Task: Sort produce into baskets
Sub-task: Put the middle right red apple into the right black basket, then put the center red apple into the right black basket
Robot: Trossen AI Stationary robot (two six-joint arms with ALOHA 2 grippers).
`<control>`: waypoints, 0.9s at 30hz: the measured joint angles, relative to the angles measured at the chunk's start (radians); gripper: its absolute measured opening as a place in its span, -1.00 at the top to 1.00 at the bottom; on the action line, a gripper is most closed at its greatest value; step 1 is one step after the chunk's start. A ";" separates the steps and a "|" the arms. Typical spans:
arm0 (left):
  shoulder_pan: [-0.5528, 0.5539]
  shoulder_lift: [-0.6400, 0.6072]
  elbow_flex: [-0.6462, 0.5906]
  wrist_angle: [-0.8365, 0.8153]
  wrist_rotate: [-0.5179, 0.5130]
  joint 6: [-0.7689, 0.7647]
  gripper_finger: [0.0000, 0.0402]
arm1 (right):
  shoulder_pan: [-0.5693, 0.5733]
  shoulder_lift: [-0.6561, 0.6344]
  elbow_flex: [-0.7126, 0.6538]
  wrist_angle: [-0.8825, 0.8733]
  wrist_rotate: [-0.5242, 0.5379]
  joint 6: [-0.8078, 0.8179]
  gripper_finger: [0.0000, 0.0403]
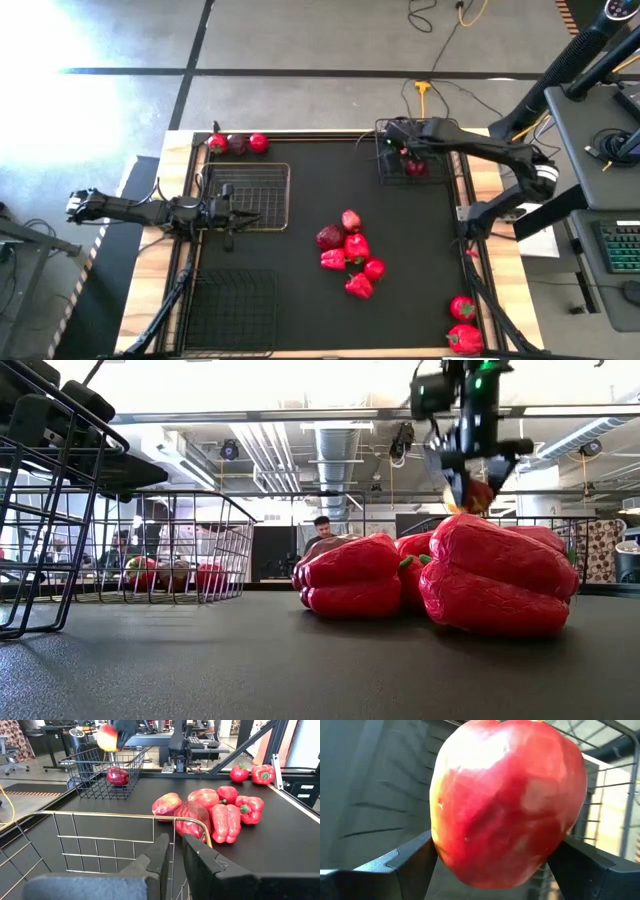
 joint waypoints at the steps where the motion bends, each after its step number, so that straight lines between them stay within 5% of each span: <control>1: 0.000 0.000 0.000 0.000 0.000 0.000 0.81 | -0.024 0.013 -0.007 0.002 0.001 -0.022 -0.63; 17: 0.000 0.000 0.000 0.000 0.000 0.000 0.81 | -0.211 0.138 -0.057 0.068 0.044 -0.110 -0.80; 21: 0.000 0.000 0.000 0.000 0.000 0.000 0.81 | -0.213 0.119 -0.049 0.069 0.054 -0.101 -0.81; 27: 0.000 0.000 0.000 0.000 0.000 0.000 0.81 | -0.093 0.042 -0.031 0.089 -0.075 -0.106 -0.81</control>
